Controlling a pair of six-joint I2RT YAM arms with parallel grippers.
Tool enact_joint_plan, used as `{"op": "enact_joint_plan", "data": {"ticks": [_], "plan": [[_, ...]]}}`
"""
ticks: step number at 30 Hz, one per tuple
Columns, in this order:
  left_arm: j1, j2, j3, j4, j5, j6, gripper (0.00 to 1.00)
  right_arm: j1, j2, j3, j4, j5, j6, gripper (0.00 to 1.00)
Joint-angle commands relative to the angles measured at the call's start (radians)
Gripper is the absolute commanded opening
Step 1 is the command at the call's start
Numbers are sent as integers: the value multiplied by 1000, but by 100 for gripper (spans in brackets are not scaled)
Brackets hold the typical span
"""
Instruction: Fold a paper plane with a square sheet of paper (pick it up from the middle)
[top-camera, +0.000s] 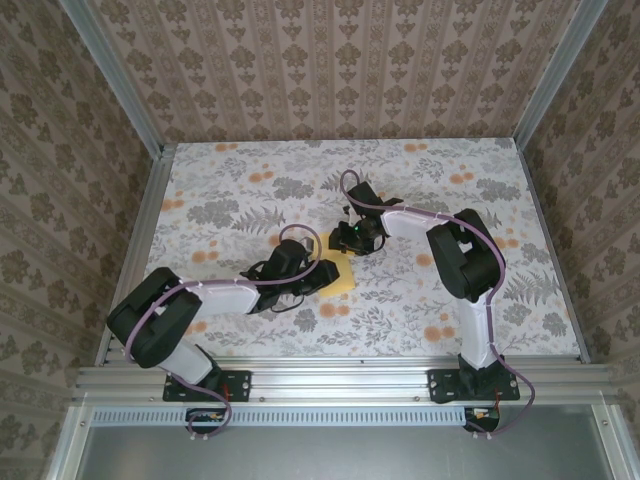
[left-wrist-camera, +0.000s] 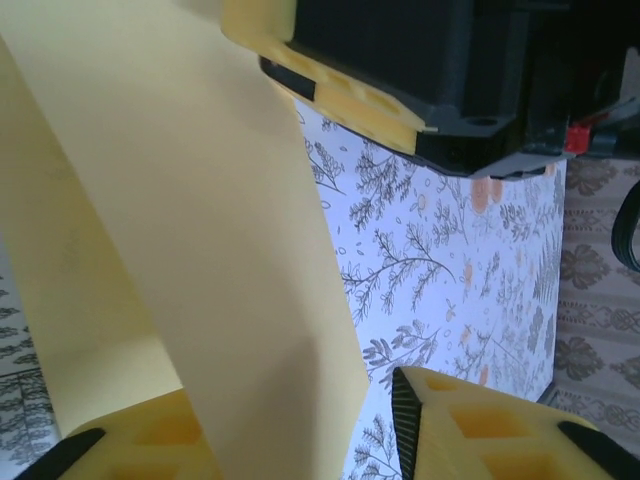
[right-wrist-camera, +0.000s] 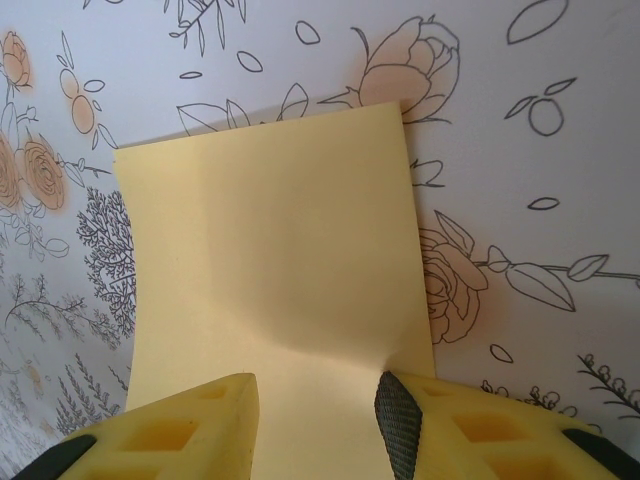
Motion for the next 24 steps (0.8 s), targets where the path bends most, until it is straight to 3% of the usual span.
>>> {"op": "enact_joint_plan", "data": {"ticks": [1, 8, 18, 24], "plan": [[7, -4, -13, -23, -67, -30, 33, -3, 42, -52, -113, 45, -1, 42], [13, 18, -9, -114, -99, -65, 16, -9, -30, -4, -103, -21, -12, 43], [26, 26, 38, -272, -98, -12, 10, -15, -224, -95, 24, -110, -5, 44], [33, 44, 118, -438, -78, 89, 10, 8, -308, -239, 84, -119, -4, 35]]}}
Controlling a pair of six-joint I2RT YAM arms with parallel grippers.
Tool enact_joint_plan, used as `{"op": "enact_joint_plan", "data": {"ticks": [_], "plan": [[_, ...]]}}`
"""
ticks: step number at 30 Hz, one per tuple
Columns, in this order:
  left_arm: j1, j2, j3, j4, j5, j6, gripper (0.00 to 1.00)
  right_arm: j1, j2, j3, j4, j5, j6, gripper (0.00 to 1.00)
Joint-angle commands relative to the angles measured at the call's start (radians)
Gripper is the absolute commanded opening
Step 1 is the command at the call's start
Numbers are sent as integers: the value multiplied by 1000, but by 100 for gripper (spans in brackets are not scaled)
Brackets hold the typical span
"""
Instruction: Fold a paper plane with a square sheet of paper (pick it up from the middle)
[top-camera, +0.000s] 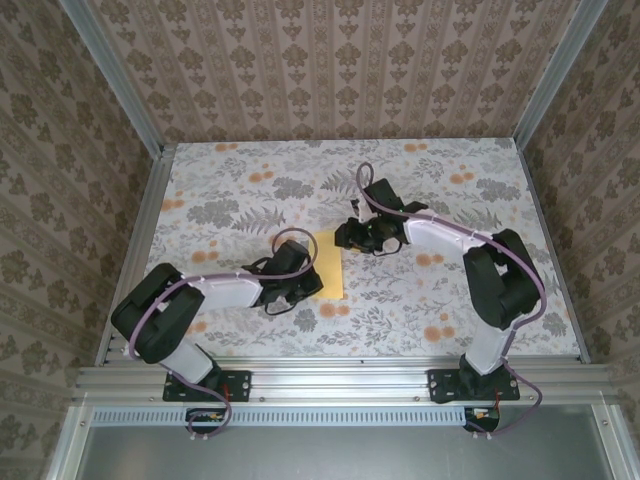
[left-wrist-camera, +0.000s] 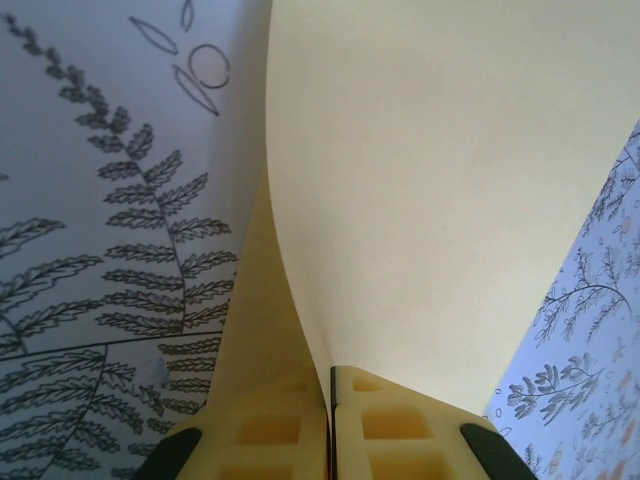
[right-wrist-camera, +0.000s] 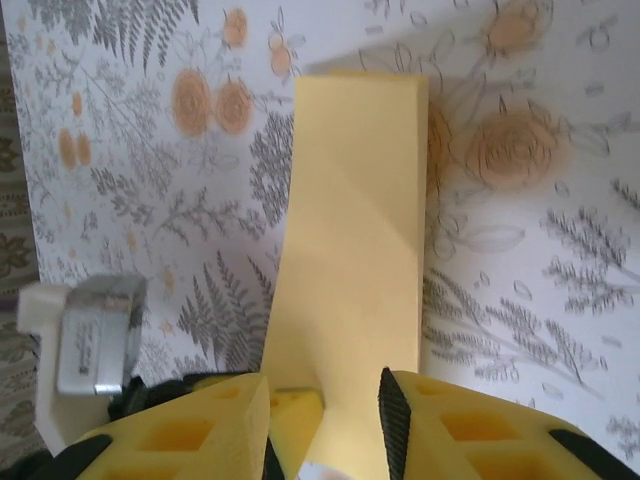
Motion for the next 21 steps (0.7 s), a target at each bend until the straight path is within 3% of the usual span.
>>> {"op": "enact_joint_plan", "data": {"ticks": [1, 10, 21], "plan": [[12, 17, 63, -137, 11, 90, 9, 24, -17, -61, 23, -36, -12, 32], [11, 60, 136, -164, 47, 121, 12, 52, 55, -75, 52, -27, -26, 22], [-5, 70, 129, -121, 46, 91, 18, 39, 178, -61, 77, -24, -53, 20]]}}
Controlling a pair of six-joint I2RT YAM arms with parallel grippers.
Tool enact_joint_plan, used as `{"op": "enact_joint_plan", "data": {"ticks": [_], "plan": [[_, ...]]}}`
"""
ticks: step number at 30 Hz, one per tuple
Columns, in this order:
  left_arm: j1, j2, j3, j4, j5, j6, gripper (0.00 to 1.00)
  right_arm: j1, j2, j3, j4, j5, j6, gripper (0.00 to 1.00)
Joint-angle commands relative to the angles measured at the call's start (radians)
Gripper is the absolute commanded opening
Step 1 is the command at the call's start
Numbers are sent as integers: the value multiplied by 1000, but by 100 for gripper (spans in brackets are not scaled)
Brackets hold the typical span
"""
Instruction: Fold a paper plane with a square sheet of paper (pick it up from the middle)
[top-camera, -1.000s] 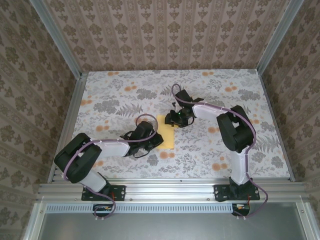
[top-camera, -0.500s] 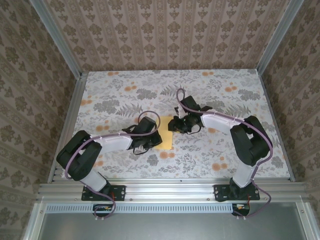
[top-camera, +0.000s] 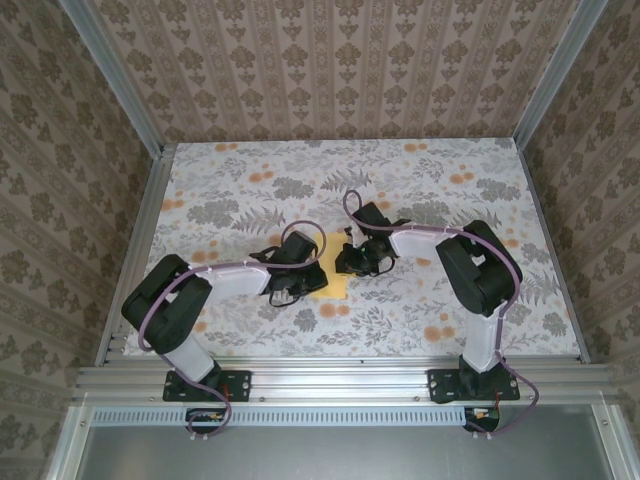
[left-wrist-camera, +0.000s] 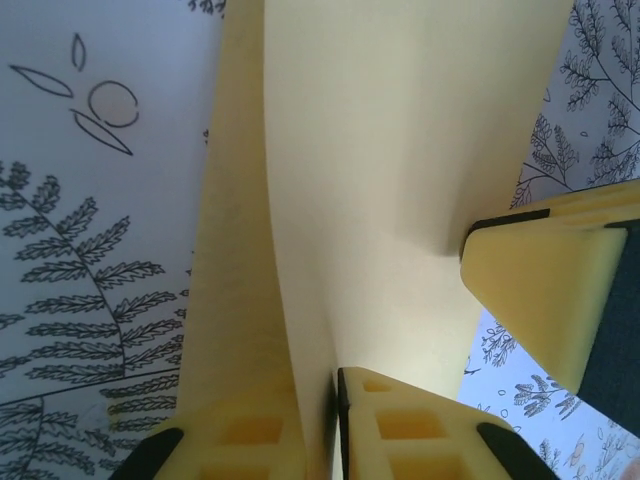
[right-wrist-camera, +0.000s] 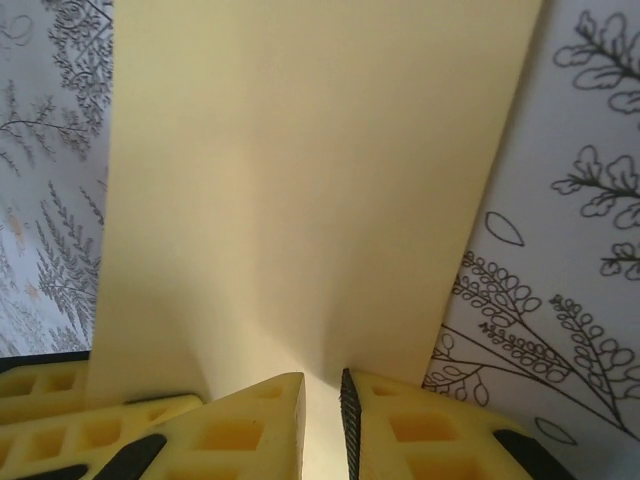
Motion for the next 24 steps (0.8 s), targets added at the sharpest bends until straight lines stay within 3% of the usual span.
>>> {"op": "enact_joint_plan", "data": {"ticks": [1, 6, 24], "plan": [[-11, -3, 4, 27, 20, -4, 21, -5, 38, 12, 7, 3, -25, 20], [-14, -34, -13, 109, 52, -21, 35, -6, 53, -14, 3, 15, -25, 20], [-2, -153, -47, 123, 27, -8, 49, -19, 49, -28, -8, -7, -23, 20]]}}
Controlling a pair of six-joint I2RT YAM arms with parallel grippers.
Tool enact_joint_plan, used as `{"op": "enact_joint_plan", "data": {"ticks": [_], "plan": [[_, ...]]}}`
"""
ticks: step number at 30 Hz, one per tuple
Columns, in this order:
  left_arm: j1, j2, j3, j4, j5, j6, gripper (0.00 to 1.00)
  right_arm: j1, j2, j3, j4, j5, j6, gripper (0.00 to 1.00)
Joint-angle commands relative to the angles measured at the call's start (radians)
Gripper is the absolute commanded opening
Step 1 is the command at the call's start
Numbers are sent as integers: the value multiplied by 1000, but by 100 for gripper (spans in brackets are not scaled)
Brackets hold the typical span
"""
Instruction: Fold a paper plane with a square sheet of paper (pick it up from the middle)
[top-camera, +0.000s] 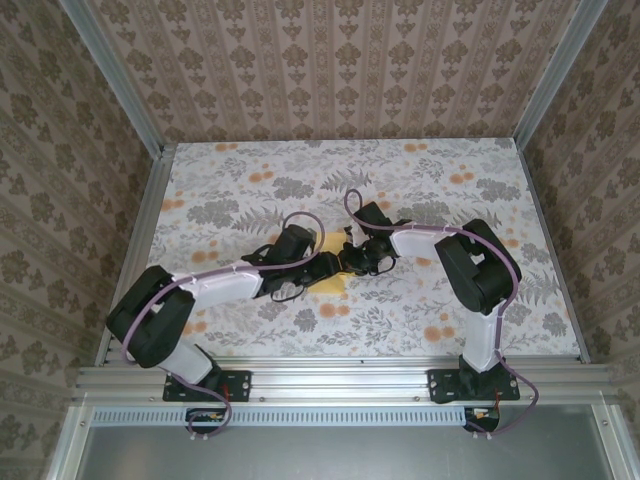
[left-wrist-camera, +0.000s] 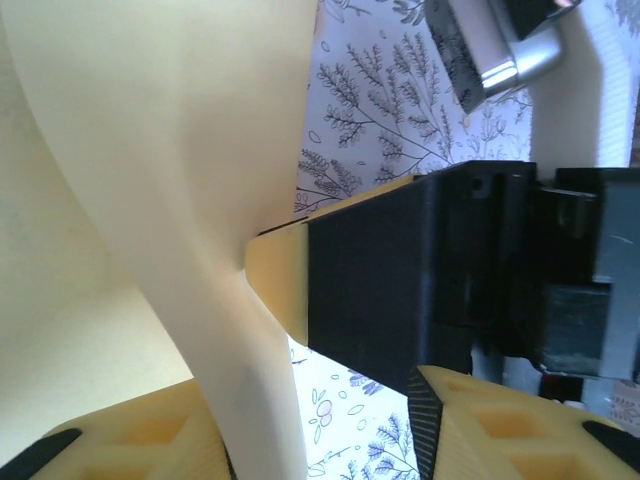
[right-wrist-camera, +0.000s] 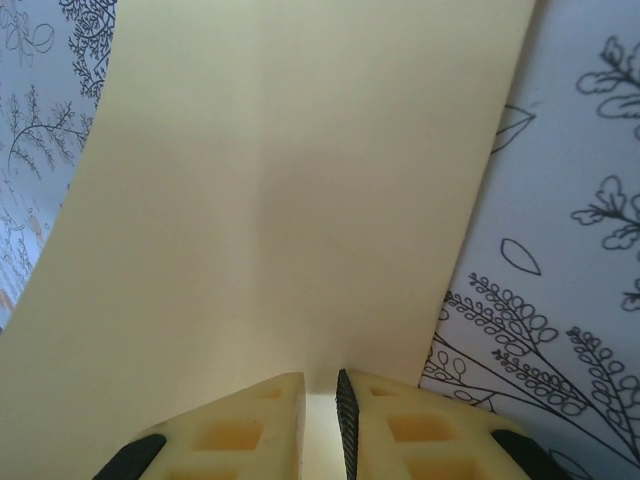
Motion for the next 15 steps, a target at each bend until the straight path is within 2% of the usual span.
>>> {"op": "enact_joint_plan", "data": {"ticks": [1, 7, 11, 15], "plan": [[8, -43, -30, -10, -20, 11, 49, -7, 38, -21, -40, 28, -20, 21], [14, -63, -32, -21, -21, 14, 47, -7, 33, -22, -44, 26, -19, 20], [14, -86, -4, -176, -77, 8, 44, -7, 28, -24, -36, 15, -26, 20], [11, -50, -14, -208, -78, -11, 38, -7, 22, -38, 0, -10, -24, 20]]}}
